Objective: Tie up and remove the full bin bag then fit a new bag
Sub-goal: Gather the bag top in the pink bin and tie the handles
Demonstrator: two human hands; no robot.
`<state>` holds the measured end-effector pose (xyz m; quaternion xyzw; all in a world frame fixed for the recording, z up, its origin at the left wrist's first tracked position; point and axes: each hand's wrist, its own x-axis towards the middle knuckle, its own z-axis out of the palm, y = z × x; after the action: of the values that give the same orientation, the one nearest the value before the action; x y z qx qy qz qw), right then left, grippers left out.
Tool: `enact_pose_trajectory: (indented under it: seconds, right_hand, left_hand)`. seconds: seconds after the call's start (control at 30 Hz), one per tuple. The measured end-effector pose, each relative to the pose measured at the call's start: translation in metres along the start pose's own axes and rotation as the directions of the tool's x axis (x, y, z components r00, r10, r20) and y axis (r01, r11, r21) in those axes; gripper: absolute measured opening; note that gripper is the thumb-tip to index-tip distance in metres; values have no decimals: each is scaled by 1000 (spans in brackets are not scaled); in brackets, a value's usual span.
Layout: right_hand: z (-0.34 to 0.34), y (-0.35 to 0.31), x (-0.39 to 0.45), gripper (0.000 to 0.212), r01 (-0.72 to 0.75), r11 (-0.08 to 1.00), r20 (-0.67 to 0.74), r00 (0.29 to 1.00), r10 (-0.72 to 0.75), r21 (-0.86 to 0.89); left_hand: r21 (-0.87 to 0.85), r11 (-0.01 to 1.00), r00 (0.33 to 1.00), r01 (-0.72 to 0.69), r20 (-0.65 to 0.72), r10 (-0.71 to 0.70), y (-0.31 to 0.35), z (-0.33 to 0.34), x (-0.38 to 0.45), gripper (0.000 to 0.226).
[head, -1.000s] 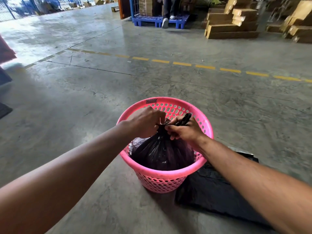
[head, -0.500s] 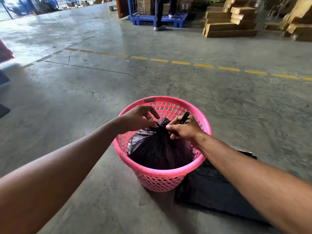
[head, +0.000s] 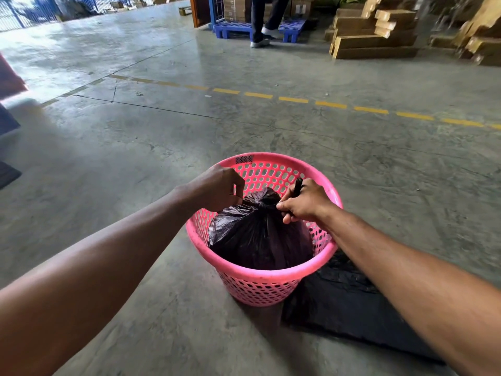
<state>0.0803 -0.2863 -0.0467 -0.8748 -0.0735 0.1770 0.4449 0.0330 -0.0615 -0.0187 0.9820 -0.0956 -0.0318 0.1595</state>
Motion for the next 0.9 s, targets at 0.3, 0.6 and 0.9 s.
enact_pose_trajectory:
  seconds: [0.3, 0.6, 0.9]
  right_hand:
    - [-6, 8, -4, 7, 41, 972, 30, 999, -35, -233]
    - [-76, 10, -17, 42, 314, 911, -282, 879, -385, -267]
    - [-59, 61, -1, 30, -40, 969, -290, 956, -33, -244]
  left_hand:
    - [149, 988, 1000, 30, -9, -29, -14, 6, -6, 10]
    - [-23, 998, 911, 63, -408, -67, -64, 4, -44, 19]
    - [171, 985, 920, 5, -387, 63, -15, 11, -43, 34]
